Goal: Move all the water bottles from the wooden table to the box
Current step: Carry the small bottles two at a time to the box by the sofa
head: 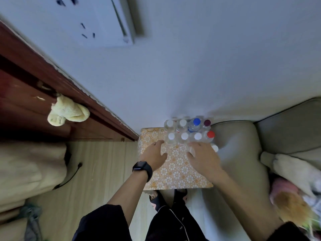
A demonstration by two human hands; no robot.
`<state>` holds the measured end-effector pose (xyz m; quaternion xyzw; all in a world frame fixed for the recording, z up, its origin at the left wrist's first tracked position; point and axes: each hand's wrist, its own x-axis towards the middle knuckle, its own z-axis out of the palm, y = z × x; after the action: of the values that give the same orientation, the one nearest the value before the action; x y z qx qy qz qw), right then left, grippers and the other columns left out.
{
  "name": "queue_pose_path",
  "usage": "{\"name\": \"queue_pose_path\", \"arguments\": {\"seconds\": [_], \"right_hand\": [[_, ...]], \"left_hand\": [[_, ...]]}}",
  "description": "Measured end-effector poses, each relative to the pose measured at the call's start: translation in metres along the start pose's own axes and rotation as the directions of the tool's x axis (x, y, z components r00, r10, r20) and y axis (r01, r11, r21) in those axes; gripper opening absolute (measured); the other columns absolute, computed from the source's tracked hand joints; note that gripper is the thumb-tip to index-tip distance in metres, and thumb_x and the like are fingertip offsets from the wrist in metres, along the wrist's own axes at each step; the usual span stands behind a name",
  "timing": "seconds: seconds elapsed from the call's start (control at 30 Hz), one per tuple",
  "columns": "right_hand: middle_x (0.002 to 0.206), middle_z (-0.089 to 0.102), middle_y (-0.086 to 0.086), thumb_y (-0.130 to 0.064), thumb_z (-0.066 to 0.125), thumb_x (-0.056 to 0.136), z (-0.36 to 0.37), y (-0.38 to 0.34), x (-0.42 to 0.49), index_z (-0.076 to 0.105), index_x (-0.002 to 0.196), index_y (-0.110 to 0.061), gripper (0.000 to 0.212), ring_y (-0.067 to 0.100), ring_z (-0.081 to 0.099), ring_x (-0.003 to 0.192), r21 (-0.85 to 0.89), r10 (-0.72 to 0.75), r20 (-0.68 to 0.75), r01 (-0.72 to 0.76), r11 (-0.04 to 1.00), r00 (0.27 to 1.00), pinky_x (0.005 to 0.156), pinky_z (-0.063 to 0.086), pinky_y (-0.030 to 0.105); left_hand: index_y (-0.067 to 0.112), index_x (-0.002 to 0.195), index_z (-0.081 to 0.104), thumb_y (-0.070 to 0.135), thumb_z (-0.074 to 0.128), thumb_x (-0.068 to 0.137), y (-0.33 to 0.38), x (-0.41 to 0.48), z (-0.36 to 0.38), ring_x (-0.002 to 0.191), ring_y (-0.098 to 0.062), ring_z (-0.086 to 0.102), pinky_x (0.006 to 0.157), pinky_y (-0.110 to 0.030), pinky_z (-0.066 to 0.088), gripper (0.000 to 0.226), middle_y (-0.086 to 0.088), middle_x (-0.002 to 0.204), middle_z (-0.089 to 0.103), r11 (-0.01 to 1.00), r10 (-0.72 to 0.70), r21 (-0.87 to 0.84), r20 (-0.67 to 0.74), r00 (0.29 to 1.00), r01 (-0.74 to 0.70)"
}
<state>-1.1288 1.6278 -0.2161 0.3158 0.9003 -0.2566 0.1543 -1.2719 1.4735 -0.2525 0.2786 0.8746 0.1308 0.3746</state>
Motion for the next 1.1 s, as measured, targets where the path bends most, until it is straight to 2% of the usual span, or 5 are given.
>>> {"name": "queue_pose_path", "arguments": {"seconds": [0.37,0.53,0.67,0.87,1.1], "right_hand": [[0.115,0.072,-0.005,-0.028,0.070,0.092,-0.018,-0.033,-0.127,0.075,0.111,-0.021,0.021,0.018,0.061,0.110,0.108,-0.132,-0.257,0.164,0.980,0.957,0.102,0.038,0.033],[0.121,0.069,-0.006,-0.034,0.065,0.094,-0.007,-0.083,-0.121,0.074,0.116,-0.024,0.025,0.021,0.054,0.121,0.067,-0.296,-0.166,0.310,0.948,0.941,0.102,0.029,0.021],[0.120,0.069,-0.011,-0.036,0.065,0.094,0.012,-0.143,-0.117,0.074,0.116,-0.024,0.026,0.018,0.054,0.120,0.006,-0.505,-0.020,0.505,0.863,0.863,0.096,0.024,0.011],[0.125,0.067,-0.007,-0.034,0.066,0.095,0.059,-0.236,-0.129,0.073,0.120,-0.023,0.028,0.020,0.054,0.123,-0.039,-0.797,0.269,0.833,0.552,0.540,0.104,0.034,0.028],[0.130,0.064,-0.008,-0.044,0.058,0.096,0.144,-0.329,-0.247,0.068,0.126,-0.029,0.035,0.018,0.046,0.128,0.118,-0.830,0.555,0.993,0.011,-0.057,0.109,0.035,0.031]], "left_hand": [[0.033,0.144,0.046,0.043,0.054,0.097,-0.027,-0.142,-0.026,0.124,-0.023,0.056,0.097,-0.040,0.052,0.048,-0.002,0.144,0.052,0.990,-0.043,-0.143,-0.167,0.985,0.019],[0.031,0.143,0.049,0.040,0.052,0.098,-0.072,-0.189,-0.033,0.119,-0.028,0.059,0.096,-0.042,0.051,0.046,-0.008,0.137,0.057,0.968,-0.203,-0.201,-0.262,0.943,0.153],[0.029,0.141,0.051,0.037,0.053,0.098,-0.125,-0.249,-0.030,0.126,-0.025,0.053,0.103,-0.039,0.046,0.044,-0.002,0.143,0.055,0.893,-0.412,-0.351,-0.384,0.826,0.282],[0.024,0.140,0.053,0.037,0.055,0.099,-0.189,-0.367,0.041,0.130,-0.027,0.050,0.105,-0.037,0.042,0.043,-0.006,0.141,0.056,0.575,-0.804,-0.653,-0.340,0.487,0.493],[0.026,0.135,0.057,0.037,0.058,0.096,-0.157,-0.526,0.167,0.126,-0.027,0.052,0.102,-0.040,0.045,0.041,-0.006,0.131,0.062,0.103,-0.990,-0.880,-0.134,-0.034,0.463]]}}
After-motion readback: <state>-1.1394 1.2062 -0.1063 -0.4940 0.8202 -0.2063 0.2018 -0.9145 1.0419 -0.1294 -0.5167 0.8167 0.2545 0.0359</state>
